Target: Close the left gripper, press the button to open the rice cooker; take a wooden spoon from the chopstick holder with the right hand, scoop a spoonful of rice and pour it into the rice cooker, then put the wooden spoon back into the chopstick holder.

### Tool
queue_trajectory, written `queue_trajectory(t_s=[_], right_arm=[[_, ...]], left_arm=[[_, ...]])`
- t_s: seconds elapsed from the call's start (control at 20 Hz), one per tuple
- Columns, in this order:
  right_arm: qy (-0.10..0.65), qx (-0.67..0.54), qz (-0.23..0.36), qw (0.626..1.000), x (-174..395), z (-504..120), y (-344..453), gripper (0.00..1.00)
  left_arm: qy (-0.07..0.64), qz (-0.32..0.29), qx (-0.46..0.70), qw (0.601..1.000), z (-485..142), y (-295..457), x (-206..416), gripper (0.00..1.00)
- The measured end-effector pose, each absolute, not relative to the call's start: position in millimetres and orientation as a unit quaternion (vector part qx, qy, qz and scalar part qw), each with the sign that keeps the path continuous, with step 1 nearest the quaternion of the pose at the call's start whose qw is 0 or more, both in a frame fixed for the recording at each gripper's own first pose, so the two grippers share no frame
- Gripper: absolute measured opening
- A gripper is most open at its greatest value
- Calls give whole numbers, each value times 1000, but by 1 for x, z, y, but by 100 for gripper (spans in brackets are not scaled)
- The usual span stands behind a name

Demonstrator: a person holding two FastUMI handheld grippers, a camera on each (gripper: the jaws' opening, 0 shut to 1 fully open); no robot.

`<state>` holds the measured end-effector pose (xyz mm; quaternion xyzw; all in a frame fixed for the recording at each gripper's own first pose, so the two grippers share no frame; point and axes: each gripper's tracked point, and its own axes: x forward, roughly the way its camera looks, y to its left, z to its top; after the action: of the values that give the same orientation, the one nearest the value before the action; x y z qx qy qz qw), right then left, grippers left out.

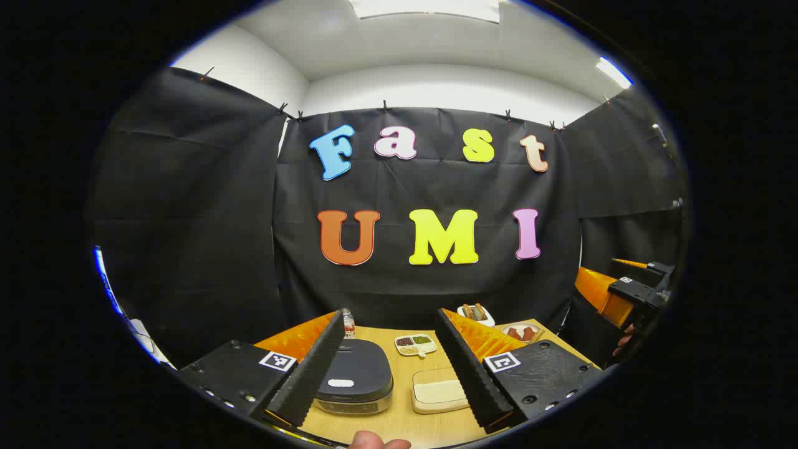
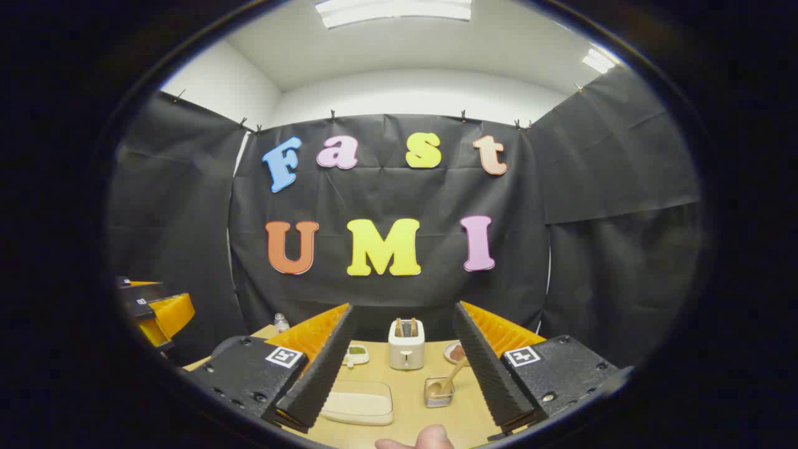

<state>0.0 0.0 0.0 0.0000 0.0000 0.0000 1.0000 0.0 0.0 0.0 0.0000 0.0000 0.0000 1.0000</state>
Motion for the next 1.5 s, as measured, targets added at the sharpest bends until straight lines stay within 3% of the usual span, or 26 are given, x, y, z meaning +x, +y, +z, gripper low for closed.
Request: queue_trajectory(t_s=[1.5], right_arm=[[1,0,7,1000,16,-3,-7,98]], left_arm=[[7,28,0,1000,2,14,4,94]])
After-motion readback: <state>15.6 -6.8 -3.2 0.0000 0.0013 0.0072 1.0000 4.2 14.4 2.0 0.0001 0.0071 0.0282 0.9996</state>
